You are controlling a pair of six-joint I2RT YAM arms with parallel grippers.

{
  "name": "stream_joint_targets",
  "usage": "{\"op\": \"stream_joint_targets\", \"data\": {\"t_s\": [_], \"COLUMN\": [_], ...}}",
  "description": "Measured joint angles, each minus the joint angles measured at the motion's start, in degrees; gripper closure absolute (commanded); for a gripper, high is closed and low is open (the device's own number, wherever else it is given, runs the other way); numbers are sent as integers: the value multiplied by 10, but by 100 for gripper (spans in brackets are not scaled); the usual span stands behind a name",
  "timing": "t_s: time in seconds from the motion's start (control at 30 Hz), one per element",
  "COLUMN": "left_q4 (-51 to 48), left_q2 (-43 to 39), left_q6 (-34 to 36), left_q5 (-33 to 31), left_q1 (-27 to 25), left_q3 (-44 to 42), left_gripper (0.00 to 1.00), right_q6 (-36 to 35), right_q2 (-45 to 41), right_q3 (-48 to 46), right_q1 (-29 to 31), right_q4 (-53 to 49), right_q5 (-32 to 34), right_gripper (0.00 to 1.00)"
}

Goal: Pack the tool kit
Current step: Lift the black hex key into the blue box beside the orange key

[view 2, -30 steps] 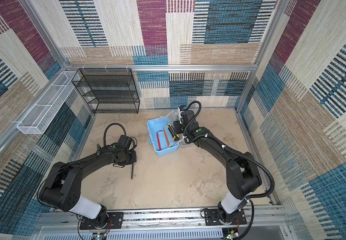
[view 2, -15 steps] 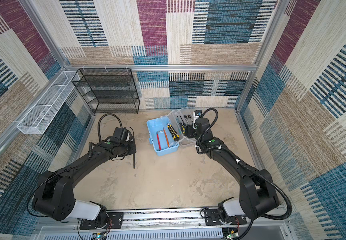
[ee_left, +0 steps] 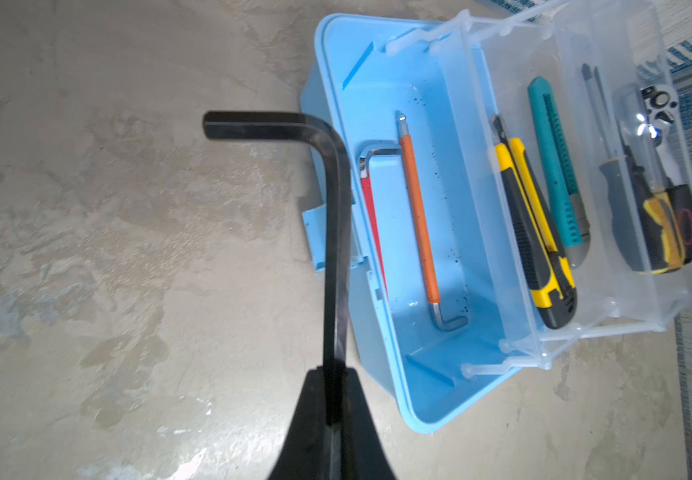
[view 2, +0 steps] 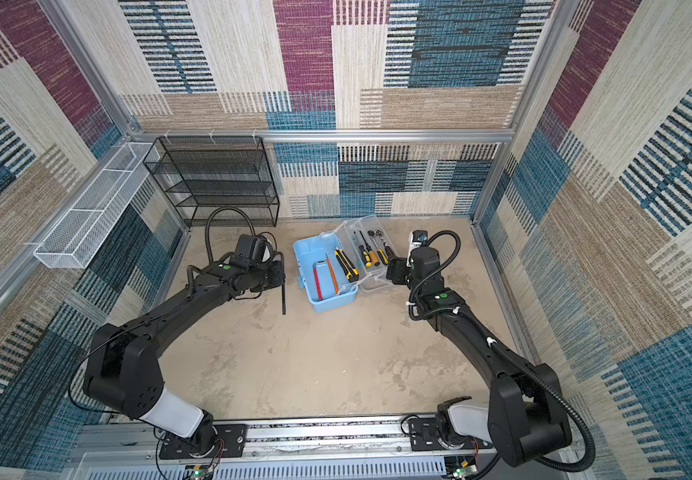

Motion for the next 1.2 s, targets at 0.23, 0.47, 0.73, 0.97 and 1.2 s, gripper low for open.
{"op": "stream_joint_targets", "data": {"t_s": [0.23, 0.47, 0.73, 0.97, 1.2], "left_q4": [17, 21, 46, 44, 31], "left_q2": [47, 90, 147, 193, 236], "left_q6": [-12, -18, -59, -83, -92], "left_q5": [13, 26, 57, 56, 56], "left_q1": [-11, -25, -28, -31, -33], "left_q3": [51, 94, 132, 166, 189], "left_gripper": [100, 100, 100, 100, 100], "right_q6": [14, 25, 35, 42, 44], "right_q2": [-7, -36, -65, -70, -71], "right_q3": [-22, -57, -82, -84, -85], "right_q1": [-5, -9, -14, -14, -15], "right_q4": [3, 4, 2, 1, 1], "right_q5": [-9, -14, -12, -12, -12], "right_gripper": [17, 15, 14, 13, 13]}}
